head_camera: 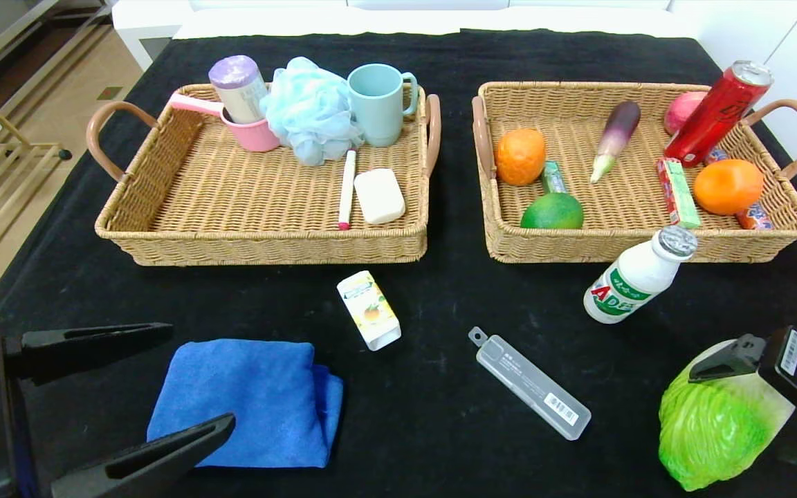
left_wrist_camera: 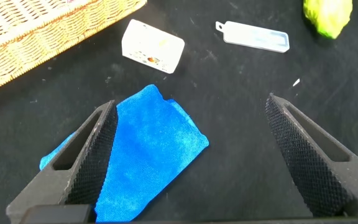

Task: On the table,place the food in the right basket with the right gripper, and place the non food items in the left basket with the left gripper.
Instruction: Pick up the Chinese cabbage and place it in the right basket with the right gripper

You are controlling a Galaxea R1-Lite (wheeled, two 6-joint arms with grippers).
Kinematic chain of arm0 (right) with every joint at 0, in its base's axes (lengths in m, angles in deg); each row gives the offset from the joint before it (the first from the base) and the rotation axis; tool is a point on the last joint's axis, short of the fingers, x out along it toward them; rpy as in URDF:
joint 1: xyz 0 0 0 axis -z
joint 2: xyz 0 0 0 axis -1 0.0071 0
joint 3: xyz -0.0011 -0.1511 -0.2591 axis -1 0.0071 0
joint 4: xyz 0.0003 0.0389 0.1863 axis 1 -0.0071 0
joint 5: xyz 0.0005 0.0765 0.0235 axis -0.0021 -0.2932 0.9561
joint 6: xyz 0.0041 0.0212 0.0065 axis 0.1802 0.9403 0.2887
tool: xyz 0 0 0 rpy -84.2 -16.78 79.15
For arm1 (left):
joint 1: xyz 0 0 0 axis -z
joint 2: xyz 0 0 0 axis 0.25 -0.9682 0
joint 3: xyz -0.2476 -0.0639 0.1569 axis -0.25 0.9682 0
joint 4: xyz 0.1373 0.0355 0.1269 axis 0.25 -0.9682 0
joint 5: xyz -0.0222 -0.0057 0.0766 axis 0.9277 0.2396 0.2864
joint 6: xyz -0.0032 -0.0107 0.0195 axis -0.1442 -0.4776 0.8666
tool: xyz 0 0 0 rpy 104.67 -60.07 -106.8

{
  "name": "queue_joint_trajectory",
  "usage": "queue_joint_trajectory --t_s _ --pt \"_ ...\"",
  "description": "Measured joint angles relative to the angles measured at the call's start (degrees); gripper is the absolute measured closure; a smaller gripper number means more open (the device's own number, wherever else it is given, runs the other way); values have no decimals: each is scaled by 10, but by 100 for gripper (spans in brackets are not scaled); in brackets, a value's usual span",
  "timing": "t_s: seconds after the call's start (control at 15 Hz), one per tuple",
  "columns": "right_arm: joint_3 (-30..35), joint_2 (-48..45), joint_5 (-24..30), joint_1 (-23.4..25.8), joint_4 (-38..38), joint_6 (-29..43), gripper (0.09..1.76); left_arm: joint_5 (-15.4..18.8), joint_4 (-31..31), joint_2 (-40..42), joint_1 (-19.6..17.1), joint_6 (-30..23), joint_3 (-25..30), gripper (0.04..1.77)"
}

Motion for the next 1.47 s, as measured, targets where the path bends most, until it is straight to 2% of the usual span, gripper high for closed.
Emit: queue_joint_trajectory --t_s 0.27,1.0,1.2,1.47 --pt "14 12 3 1 28 0 14 0 -1 0 0 0 0 9" --pt "30 18 1 2 32 -1 14 0 -3 6 0 4 1 9" --pt "33 18 1 2 32 -2 34 0 -2 6 0 5 4 9" --pt "40 19 2 2 33 -4 39 0 -2 6 0 5 4 9"
